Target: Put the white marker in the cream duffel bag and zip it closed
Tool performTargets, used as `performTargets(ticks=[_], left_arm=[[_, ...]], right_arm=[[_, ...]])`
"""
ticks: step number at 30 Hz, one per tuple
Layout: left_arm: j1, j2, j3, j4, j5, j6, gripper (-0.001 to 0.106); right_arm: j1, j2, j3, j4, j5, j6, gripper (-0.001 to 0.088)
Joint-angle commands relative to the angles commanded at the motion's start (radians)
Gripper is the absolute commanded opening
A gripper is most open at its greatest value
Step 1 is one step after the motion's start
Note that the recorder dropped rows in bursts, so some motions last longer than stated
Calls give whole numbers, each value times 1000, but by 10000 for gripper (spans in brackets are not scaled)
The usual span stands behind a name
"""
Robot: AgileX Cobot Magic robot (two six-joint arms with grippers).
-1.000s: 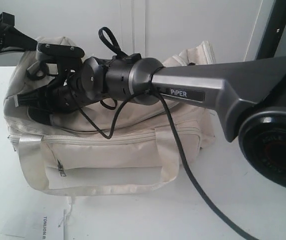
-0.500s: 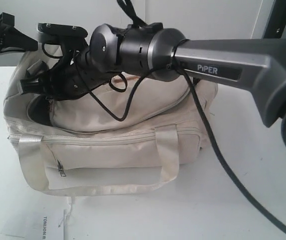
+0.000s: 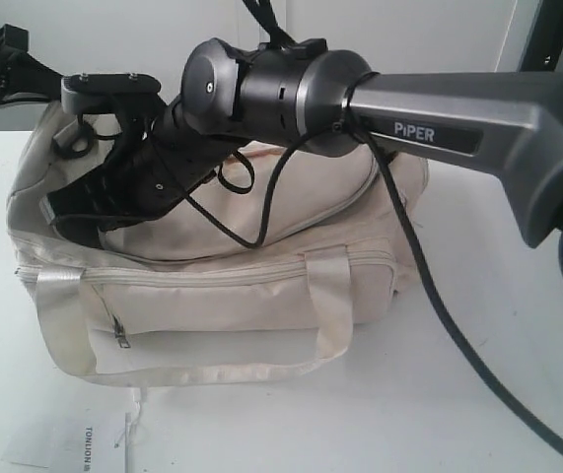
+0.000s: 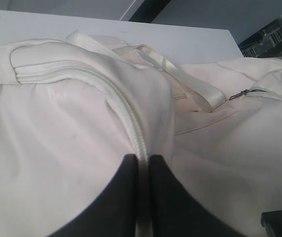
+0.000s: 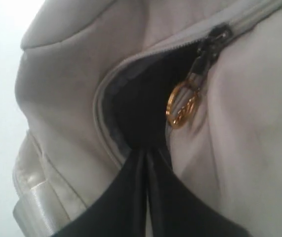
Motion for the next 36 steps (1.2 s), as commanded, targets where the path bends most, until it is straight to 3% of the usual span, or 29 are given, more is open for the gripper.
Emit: performTargets(ticks=[5, 6, 8, 11, 12, 17, 30, 36], left_arm=[[0, 0, 0, -3, 4, 0, 0], [0, 0, 0, -3, 4, 0, 0], [0, 0, 0, -3, 4, 0, 0], [0, 0, 0, -3, 4, 0, 0], [0, 0, 0, -3, 4, 0, 0], [0, 0, 0, -3, 4, 0, 0], [0, 0, 0, -3, 6, 7, 0], [0, 0, 0, -3, 8, 17, 0]], right_arm=[[-4, -1, 0, -13, -20, 8, 8], [0, 9, 0, -2, -41, 8, 74], [7, 20, 0, 16, -123, 10, 293], [7, 48, 0, 228, -222, 12, 643], [11, 58, 0, 251, -229, 7, 693], [13, 98, 0, 223, -242, 77, 680], [-3, 133, 0, 222, -337, 80, 678], [-3, 164, -2, 265, -347, 80, 613]])
